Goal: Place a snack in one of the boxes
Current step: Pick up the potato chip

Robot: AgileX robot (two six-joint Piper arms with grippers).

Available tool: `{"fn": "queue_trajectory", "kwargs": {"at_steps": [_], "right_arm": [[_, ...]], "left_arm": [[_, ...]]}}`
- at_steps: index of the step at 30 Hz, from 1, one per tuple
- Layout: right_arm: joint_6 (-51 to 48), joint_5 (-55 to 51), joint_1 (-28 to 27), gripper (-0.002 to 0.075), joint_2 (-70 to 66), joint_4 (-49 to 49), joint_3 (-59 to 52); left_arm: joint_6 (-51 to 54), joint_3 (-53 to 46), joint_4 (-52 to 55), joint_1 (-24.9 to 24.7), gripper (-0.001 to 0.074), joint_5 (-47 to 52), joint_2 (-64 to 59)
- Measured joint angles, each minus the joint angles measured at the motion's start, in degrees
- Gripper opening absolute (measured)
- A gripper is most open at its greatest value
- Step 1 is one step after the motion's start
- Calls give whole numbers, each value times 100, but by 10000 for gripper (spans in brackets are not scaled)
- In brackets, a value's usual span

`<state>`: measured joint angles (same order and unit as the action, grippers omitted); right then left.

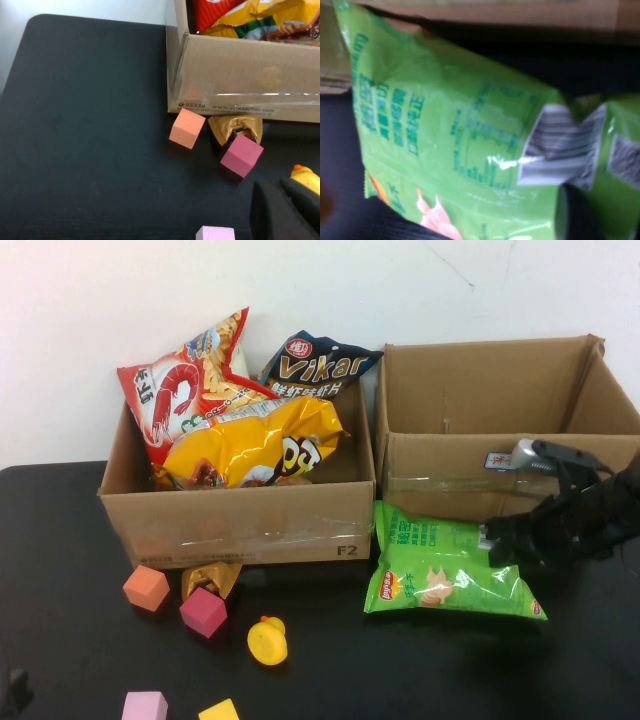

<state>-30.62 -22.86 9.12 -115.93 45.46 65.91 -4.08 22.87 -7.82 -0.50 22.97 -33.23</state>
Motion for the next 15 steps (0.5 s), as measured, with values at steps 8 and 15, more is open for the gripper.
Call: {"fn": "queue_trajectory", "kwargs": {"at_steps": [8,15], "right_arm": [[24,198,0,358,-72,-58,0],[-11,414,0,397,-144,204,0]], "left_arm": [[0,0,-8,0,-1,71,0],[0,0,-8,0,-1,71,0]]}}
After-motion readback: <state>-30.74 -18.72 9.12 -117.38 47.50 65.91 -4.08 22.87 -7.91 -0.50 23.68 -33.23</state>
